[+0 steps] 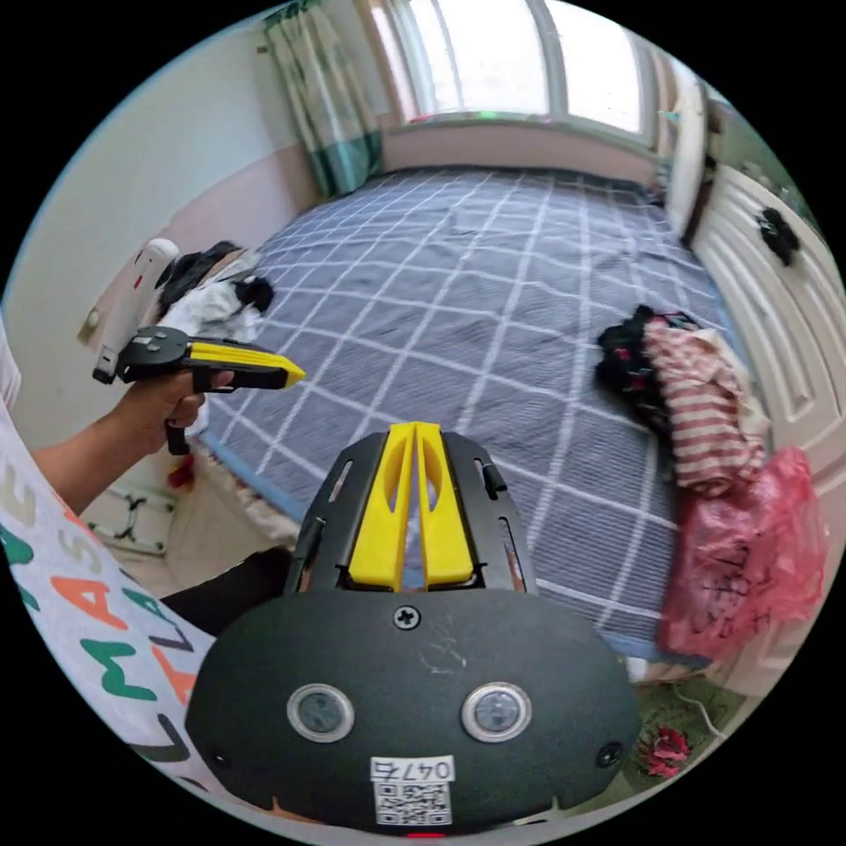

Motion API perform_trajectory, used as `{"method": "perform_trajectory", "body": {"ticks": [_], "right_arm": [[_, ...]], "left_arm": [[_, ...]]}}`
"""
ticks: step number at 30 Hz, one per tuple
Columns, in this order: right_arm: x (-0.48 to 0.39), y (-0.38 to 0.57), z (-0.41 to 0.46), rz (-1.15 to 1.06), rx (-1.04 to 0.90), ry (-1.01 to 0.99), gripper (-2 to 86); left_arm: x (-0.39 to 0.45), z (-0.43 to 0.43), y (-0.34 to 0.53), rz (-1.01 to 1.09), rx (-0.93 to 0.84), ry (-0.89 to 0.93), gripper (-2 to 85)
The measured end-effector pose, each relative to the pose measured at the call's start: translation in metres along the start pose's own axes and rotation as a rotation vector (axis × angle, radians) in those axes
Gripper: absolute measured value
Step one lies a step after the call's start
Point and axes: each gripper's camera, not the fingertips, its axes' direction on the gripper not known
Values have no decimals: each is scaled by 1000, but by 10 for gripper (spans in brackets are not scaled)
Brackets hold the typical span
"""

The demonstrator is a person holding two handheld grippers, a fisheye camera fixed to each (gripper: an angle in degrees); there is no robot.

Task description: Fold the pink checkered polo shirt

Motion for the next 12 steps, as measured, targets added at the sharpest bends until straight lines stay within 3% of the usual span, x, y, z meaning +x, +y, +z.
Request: {"method": "perform_trajectory", "body": {"ticks": [2,6,12], "right_arm": [[-76,-29,27,-87,-42,-134,-10],[-190,-90,52,-286,-27,-182,-10],[-364,-174,81,-378,24,-238,-6]], "left_arm": [[-62,-12,56,-110,-15,-22,-8],[-196,-52,168,-303,90,-39,-8],[-354,-96,303,-381,124,-52,-8]]}}
